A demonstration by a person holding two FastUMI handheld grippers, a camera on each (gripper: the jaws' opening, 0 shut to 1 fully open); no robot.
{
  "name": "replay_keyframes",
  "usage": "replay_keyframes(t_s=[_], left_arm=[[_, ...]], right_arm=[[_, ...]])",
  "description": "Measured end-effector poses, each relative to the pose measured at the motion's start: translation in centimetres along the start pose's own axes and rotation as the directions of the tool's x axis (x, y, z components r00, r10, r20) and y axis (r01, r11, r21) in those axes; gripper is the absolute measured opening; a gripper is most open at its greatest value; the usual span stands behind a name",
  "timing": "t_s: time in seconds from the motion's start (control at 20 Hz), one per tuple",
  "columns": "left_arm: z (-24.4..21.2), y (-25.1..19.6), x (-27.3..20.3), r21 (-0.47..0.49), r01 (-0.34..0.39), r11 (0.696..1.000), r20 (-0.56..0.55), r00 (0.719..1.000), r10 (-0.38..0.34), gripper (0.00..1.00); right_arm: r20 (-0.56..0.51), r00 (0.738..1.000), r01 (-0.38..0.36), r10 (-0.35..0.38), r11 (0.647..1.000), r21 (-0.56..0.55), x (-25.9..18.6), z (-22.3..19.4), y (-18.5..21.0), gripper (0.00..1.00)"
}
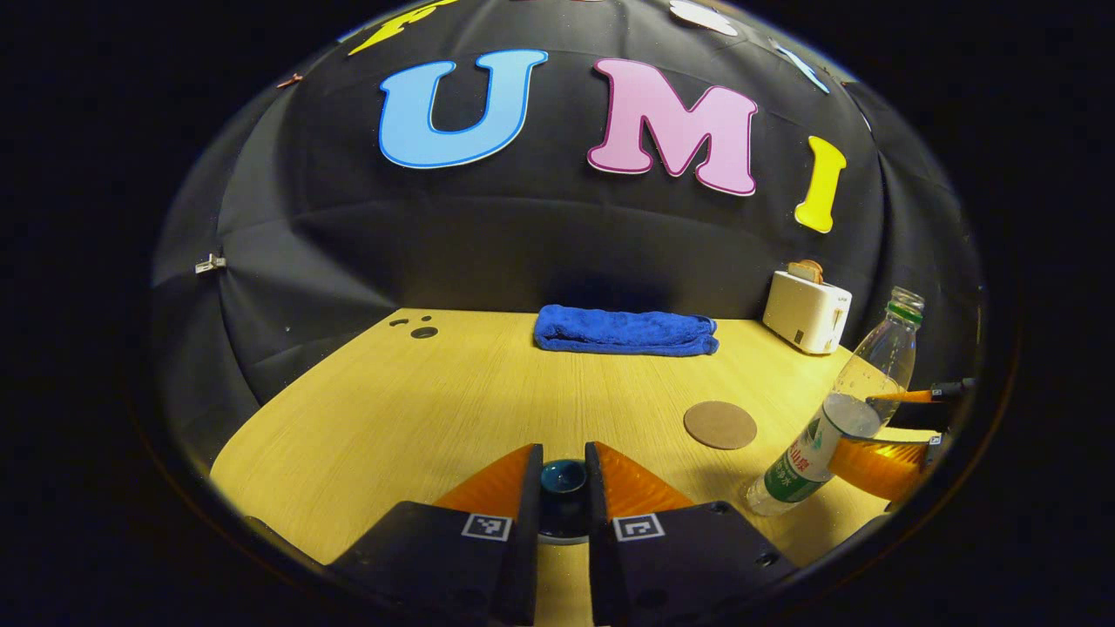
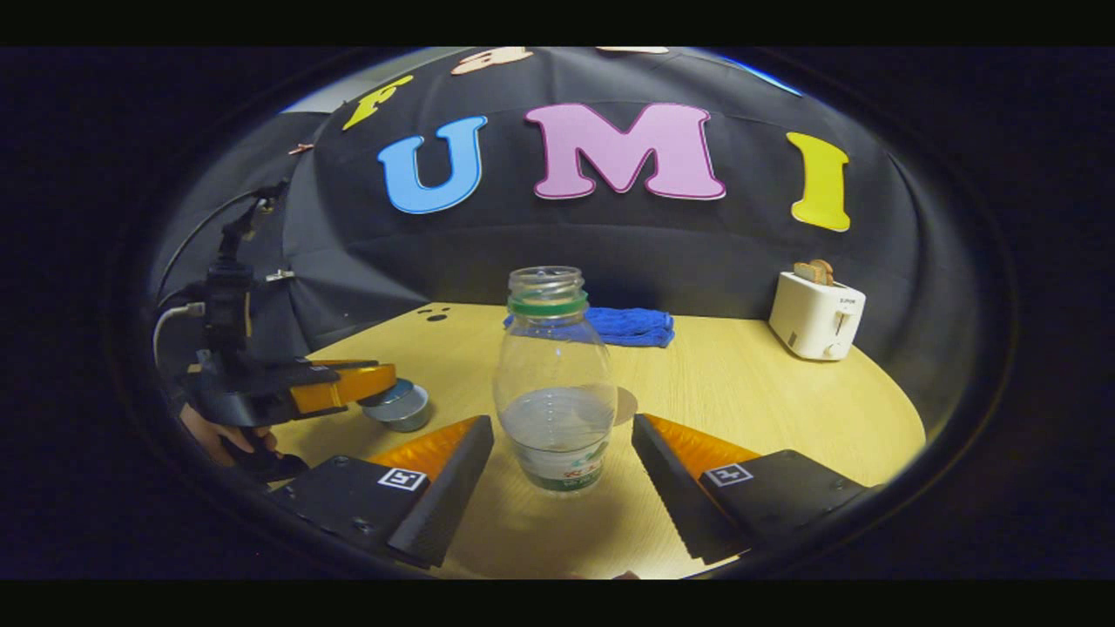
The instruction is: Open the teacup lid with one hand, grasp the water bottle and pour water into the teacup with the other hand; after pouring, place the water bottle on the coaster and then close the teacup lid.
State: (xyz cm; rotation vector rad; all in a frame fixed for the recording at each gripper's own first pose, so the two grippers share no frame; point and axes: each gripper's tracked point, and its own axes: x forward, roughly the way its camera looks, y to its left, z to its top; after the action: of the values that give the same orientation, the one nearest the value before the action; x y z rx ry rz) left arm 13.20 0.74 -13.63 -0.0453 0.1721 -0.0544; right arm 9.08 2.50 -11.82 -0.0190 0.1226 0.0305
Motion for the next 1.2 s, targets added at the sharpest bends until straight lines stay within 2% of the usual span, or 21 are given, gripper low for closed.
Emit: replay_keyframes(t_s=[0.2, 0.45, 0.5, 0.65, 0.8, 0.85, 0.9, 1.0, 1.1, 1.15, 1.2], left_arm=[[0.0, 0.0, -0.6, 0.021, 0.000, 1.000, -0.002, 1.000, 0.000, 0.28], [0.5, -0.6, -0.7, 0.029, 0.026, 0.999, 0.022, 0.999, -0.027, 0.28], [0.4, -0.6, -0.6, 0.028, 0.027, 0.999, 0.020, 0.999, -0.028, 0.28], [-0.2, -0.2, -0.7, 0.020, 0.022, 1.000, 0.009, 1.000, -0.022, 0.28], [-0.6, 0.4, -1.0, 0.013, 0.009, 1.000, 0.003, 1.000, -0.009, 0.28], [-0.7, 0.8, -1.1, 0.012, 0.003, 1.000, 0.004, 1.000, -0.003, 0.24], [-0.5, 1.1, -1.4, 0.011, -0.005, 1.000, 0.005, 1.000, 0.005, 0.28], [-0.3, 1.8, -1.8, 0.002, -0.022, 1.000, 0.013, 1.000, 0.022, 0.24], [0.0, 2.7, -2.5, -0.007, -0.042, 0.999, 0.022, 0.999, 0.042, 0.31], [0.1, 3.1, -2.9, -0.014, -0.056, 0.998, 0.030, 0.998, 0.057, 0.24], [0.3, 3.6, -3.2, -0.024, -0.069, 0.997, 0.036, 0.997, 0.070, 0.28]], right_arm=[[0.002, 1.000, 0.020, -0.020, 1.000, 0.014, 1.3, -0.4, -0.2, 0.99], [0.022, 1.000, 0.010, -0.009, 1.000, -0.028, 3.0, -0.5, 0.1, 0.99], [0.025, 1.000, 0.006, -0.005, 1.000, -0.028, 3.4, -0.4, 0.1, 0.98], [0.027, 1.000, -0.006, 0.007, 1.000, -0.025, 3.9, -0.2, 0.5, 0.81], [0.012, 1.000, -0.019, 0.019, 0.999, -0.051, 4.4, -0.2, 0.7, 0.77], [0.007, 1.000, -0.028, 0.028, 0.997, -0.066, 4.4, -0.2, 0.7, 0.76], [0.001, 0.999, -0.041, 0.041, 0.996, -0.083, 4.2, -0.1, 1.0, 0.75], [-0.003, 0.999, -0.042, 0.042, 0.989, -0.139, 4.4, 0.3, 0.8, 0.72], [0.019, 0.999, -0.034, 0.039, 0.976, -0.213, 4.6, 1.3, 0.4, 0.72], [0.030, 0.998, -0.040, 0.049, 0.968, -0.249, 4.9, 1.8, 0.4, 0.72], [0.040, 0.997, -0.055, 0.069, 0.958, -0.280, 5.1, 2.4, 0.6, 0.72]])
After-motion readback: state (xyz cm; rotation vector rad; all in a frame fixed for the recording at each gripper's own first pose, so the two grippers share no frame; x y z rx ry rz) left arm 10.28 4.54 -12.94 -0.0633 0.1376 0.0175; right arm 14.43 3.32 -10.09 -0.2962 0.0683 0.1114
